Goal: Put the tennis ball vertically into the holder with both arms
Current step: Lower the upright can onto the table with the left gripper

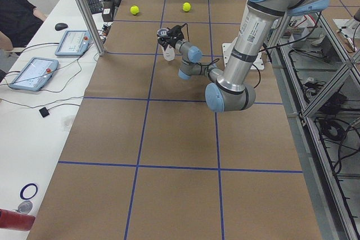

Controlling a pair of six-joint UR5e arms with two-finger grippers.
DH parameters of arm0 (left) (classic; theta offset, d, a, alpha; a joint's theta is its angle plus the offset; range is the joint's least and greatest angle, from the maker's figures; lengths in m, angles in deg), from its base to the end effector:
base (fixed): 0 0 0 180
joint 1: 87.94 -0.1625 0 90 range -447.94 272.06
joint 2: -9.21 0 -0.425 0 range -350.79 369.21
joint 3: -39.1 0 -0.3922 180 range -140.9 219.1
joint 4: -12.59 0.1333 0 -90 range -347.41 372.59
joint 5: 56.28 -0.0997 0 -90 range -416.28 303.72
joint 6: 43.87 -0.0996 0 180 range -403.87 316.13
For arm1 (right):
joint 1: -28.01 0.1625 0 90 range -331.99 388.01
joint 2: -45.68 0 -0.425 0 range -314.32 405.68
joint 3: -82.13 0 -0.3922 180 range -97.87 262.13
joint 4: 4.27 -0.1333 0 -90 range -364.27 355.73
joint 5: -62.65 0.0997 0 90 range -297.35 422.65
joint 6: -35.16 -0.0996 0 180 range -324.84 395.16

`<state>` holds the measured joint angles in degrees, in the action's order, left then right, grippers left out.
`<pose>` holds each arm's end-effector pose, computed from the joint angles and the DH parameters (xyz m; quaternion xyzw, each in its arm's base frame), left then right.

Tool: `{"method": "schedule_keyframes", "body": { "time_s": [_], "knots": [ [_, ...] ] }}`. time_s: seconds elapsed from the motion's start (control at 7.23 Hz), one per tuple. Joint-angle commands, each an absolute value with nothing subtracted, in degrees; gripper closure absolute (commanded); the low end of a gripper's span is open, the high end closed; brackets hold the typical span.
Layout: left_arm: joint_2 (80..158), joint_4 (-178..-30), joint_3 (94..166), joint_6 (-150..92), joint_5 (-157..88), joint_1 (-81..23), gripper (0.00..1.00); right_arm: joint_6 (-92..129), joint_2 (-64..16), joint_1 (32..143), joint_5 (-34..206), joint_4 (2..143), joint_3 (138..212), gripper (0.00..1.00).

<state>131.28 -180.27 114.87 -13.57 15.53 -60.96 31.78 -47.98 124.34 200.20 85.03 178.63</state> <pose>0.4864 -0.4321 0.2685 0.6458 0.5704 0.0058 0.5074 0.1111 -0.4588 0.6281 0.0386 -0.4021 0.0650 0.9125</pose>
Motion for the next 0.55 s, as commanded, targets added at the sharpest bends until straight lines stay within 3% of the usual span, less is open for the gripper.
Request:
{"method": "schedule_keyframes", "body": {
  "time_s": [0.0, 0.41],
  "knots": [
    [131.3, -181.9, 114.3, -14.1, 14.2, -61.4, 0.56, 31.7, -48.0, 124.3, 200.2, 85.0, 178.6, 0.01],
    [131.4, -183.5, 112.9, -14.1, 13.9, -61.8, 0.56, 31.7, -48.0, 124.3, 200.2, 85.0, 178.7, 0.01]
  ]
}}
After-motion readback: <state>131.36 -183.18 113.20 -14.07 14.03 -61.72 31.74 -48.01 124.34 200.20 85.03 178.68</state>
